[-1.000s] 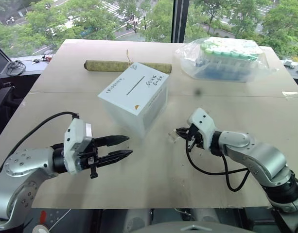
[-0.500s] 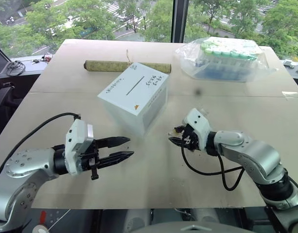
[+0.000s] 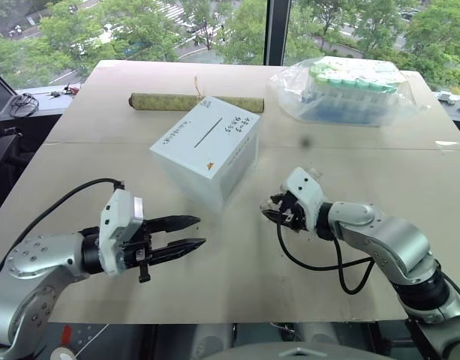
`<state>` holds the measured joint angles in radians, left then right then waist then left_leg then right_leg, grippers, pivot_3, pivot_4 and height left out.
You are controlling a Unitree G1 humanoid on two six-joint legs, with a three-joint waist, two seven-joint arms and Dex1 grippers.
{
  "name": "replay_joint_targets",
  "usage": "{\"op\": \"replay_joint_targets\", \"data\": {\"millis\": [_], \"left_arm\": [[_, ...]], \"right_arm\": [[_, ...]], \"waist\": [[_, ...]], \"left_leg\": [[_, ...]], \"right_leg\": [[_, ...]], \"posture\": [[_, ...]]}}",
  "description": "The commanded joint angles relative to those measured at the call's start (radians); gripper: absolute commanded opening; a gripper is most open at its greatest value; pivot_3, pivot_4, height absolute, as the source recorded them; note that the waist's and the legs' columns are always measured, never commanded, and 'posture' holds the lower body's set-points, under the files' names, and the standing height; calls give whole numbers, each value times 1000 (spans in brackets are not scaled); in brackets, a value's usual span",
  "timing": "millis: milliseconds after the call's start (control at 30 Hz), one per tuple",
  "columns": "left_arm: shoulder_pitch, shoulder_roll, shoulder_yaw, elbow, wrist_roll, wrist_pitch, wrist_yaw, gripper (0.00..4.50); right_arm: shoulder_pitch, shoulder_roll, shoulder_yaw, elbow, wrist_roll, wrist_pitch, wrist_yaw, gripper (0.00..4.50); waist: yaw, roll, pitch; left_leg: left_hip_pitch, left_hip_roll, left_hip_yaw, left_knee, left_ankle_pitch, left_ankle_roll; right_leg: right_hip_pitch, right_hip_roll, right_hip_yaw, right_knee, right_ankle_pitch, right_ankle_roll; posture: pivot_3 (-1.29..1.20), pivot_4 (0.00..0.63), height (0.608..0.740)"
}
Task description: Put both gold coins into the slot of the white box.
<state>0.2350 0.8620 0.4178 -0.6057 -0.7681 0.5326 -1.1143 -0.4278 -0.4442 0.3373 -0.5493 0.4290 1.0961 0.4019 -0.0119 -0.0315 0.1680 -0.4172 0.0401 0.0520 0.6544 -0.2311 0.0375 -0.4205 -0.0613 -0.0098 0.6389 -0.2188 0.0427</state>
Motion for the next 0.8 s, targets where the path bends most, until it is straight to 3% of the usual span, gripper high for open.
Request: {"op": "replay_joint_targets", "data": {"millis": [33,767,800], "left_arm": [[10,0,10,-1,1,-29,-14,2000],[47,-3,14,0,7,-65,-16,2000],[50,-4,16,-2,7,-66,-17,2000]], "right_arm": [[-24,9,-5,-25,-14,-18,0,2096],[-28,36,20,25,-69,-40,24,2096],[-28,38,20,27,-71,-39,25,1859]], "waist": [[0,0,0],[-1,0,0],[-1,0,0]], "left_leg": [[0,0,0,0,0,0],[0,0,1,-1,0,0],[0,0,1,-1,0,0]], "right_leg": [[0,0,0,0,0,0],[-1,0,0,-1,0,0],[-1,0,1,-1,0,0]], "posture": [[0,150,740],[0,150,740],[0,150,740]]}}
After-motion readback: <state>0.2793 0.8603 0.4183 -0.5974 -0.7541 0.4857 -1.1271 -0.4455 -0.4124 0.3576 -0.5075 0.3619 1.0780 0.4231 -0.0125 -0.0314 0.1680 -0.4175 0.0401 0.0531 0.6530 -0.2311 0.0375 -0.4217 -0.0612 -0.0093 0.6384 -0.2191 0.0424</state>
